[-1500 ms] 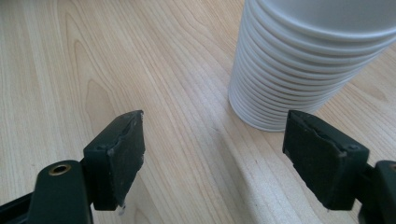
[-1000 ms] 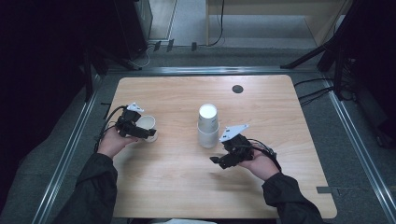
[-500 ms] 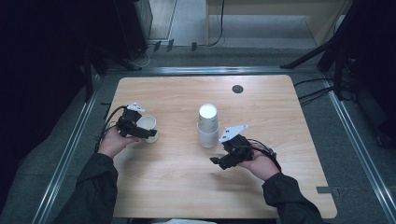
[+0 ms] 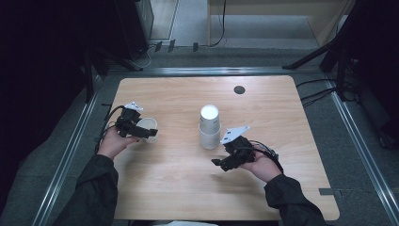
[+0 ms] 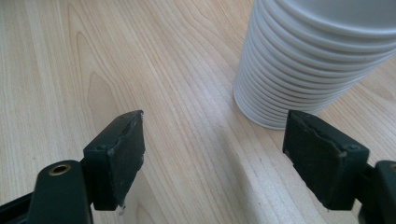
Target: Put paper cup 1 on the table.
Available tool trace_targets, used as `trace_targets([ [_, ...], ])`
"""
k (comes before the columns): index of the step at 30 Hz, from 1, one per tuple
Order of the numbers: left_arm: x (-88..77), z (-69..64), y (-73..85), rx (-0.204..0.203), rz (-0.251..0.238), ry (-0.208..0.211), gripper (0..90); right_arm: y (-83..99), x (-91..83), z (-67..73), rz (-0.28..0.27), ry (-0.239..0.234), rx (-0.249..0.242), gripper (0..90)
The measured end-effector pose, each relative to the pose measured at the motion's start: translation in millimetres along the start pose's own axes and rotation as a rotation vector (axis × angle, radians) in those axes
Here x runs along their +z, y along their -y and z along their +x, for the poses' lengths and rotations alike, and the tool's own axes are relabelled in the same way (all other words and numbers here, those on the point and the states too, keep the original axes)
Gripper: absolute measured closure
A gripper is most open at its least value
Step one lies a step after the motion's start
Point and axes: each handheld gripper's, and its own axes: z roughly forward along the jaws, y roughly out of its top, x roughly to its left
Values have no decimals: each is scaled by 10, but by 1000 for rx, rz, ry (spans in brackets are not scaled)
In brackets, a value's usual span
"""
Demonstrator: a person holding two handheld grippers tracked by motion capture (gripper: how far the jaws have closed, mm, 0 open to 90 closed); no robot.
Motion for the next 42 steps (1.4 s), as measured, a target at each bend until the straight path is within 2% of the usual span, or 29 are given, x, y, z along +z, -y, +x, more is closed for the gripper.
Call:
trace_targets([
  [1, -16, -1, 0, 4, -6, -9, 133, 0, -2, 1, -1, 0, 3, 211],
  [4, -58, 7, -1, -9, -31, 2, 133, 0, -6, -2, -3, 2, 4, 211],
  [9, -168, -30, -35, 21, -97, -5, 132, -2, -13, -8, -8, 9, 4, 211],
  [12, -238, -57, -64, 18, -142, 23, 133, 0, -15, -8, -7, 7, 4, 211],
  [17, -281, -128, -109, 29, -142, 14, 134, -3, -16, -3, -12, 8, -6, 212],
  [26, -395, -291, -193, 49, -199, 84, 140, 9, -51, -25, -45, 36, -6, 208],
  [29, -403, -352, -217, 66, -201, 90, 141, 14, -56, -27, -71, 52, -34, 202],
  [34, -406, -477, -257, 80, -211, 134, 142, 15, -55, -37, -74, 56, -17, 199],
  [37, -407, -566, -282, 111, -203, 140, 142, 13, -63, -42, -78, 53, -10, 199],
  [42, -376, -677, -305, 133, -197, 163, 142, 21, -75, -59, -108, 58, -8, 186],
])
